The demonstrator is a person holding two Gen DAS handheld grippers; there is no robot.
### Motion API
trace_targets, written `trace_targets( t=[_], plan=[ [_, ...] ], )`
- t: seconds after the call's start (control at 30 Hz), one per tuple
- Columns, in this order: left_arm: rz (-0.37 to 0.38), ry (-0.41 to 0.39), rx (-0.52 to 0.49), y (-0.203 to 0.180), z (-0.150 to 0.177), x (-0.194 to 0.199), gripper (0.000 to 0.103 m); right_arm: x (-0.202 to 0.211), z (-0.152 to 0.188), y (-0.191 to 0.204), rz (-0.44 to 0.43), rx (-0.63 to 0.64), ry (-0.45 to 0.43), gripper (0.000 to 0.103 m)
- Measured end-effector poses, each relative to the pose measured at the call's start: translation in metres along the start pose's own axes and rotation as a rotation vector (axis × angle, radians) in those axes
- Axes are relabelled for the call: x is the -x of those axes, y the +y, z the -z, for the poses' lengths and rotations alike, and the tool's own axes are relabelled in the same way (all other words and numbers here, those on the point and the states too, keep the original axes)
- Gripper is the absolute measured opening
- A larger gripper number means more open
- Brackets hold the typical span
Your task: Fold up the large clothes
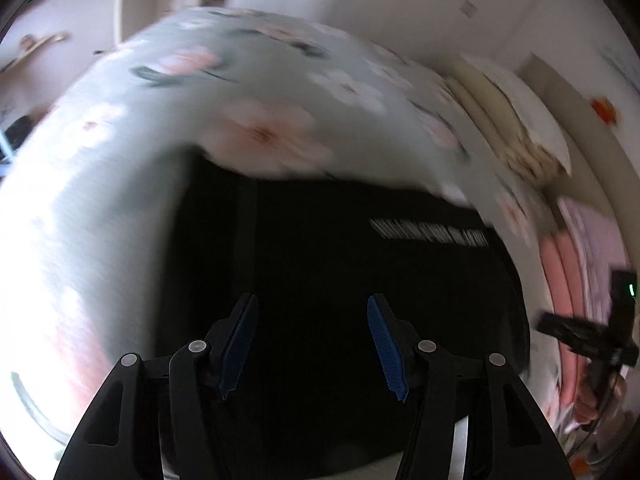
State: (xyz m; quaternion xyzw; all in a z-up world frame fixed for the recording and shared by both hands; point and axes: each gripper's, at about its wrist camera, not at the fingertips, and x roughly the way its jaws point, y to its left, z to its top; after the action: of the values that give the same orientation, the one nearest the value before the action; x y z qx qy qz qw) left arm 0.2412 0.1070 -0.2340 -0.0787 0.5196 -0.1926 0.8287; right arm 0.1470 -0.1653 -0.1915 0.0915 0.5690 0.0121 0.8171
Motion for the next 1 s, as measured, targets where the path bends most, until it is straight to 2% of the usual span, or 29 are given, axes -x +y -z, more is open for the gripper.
trace_targets(
  t=[0.07, 0.1, 0.13, 0.17, 0.23, 0.33, 0.4, 0.47, 0.53, 0.63, 0.73, 0.8, 0.83, 0.87, 1.0],
  plan=[
    [-0.018, 0.043, -0.027, -0.019, 0.02, -0.027, 0.059, -0.026, 0.003, 0.02, -0.043, 0.018, -0.002, 0.051],
    [-0.061, 0.065, -0.037, -0.023, 0.028, -0.04, 0.06, -0.037, 0.004, 0.028, -0.033, 0.04, 0.003, 0.051],
    [-0.098, 0.07, -0.04, -0.023, 0.034, -0.054, 0.06, -0.057, 0.006, 0.038, 0.015, 0.081, 0.028, 0.051],
    [-0.102, 0.075, -0.029, -0.021, 0.038, -0.062, 0.06, -0.076, 0.008, 0.042, 0.05, 0.102, 0.06, 0.051],
    [-0.097, 0.076, 0.007, -0.014, 0.04, -0.075, 0.06, -0.105, 0.013, 0.039, 0.06, 0.093, 0.097, 0.051],
    [-0.126, 0.095, -0.021, -0.018, 0.035, -0.074, 0.061, -0.111, 0.012, 0.036, 0.046, 0.08, 0.094, 0.05],
    [-0.111, 0.101, -0.018, -0.022, 0.029, -0.064, 0.059, -0.103, 0.007, 0.036, 0.046, 0.077, 0.13, 0.05],
    [-0.081, 0.069, -0.014, -0.021, 0.021, -0.044, 0.059, -0.084, -0.002, 0.038, 0.017, 0.071, 0.128, 0.05],
    [-0.054, 0.016, -0.016, -0.024, 0.009, -0.027, 0.059, -0.044, -0.022, 0.047, -0.043, 0.09, 0.018, 0.05],
    [-0.032, -0.01, -0.011, -0.027, -0.004, -0.023, 0.059, -0.025, -0.057, 0.068, -0.045, 0.122, -0.089, 0.05],
    [-0.091, 0.021, -0.007, -0.024, -0.012, -0.05, 0.059, -0.061, -0.087, 0.08, -0.034, 0.11, -0.088, 0.05],
    [-0.113, 0.094, 0.029, -0.008, -0.011, -0.083, 0.064, -0.102, -0.094, 0.08, 0.002, 0.085, -0.026, 0.049],
    [-0.104, 0.104, 0.047, 0.0, -0.01, -0.094, 0.065, -0.128, -0.094, 0.075, -0.004, 0.065, 0.029, 0.049],
    [-0.107, 0.105, 0.047, 0.005, -0.011, -0.1, 0.067, -0.14, -0.09, 0.071, -0.021, 0.043, 0.047, 0.048],
    [-0.136, 0.118, 0.027, 0.0, -0.013, -0.111, 0.071, -0.145, -0.082, 0.072, -0.008, 0.058, 0.018, 0.048]
  ],
)
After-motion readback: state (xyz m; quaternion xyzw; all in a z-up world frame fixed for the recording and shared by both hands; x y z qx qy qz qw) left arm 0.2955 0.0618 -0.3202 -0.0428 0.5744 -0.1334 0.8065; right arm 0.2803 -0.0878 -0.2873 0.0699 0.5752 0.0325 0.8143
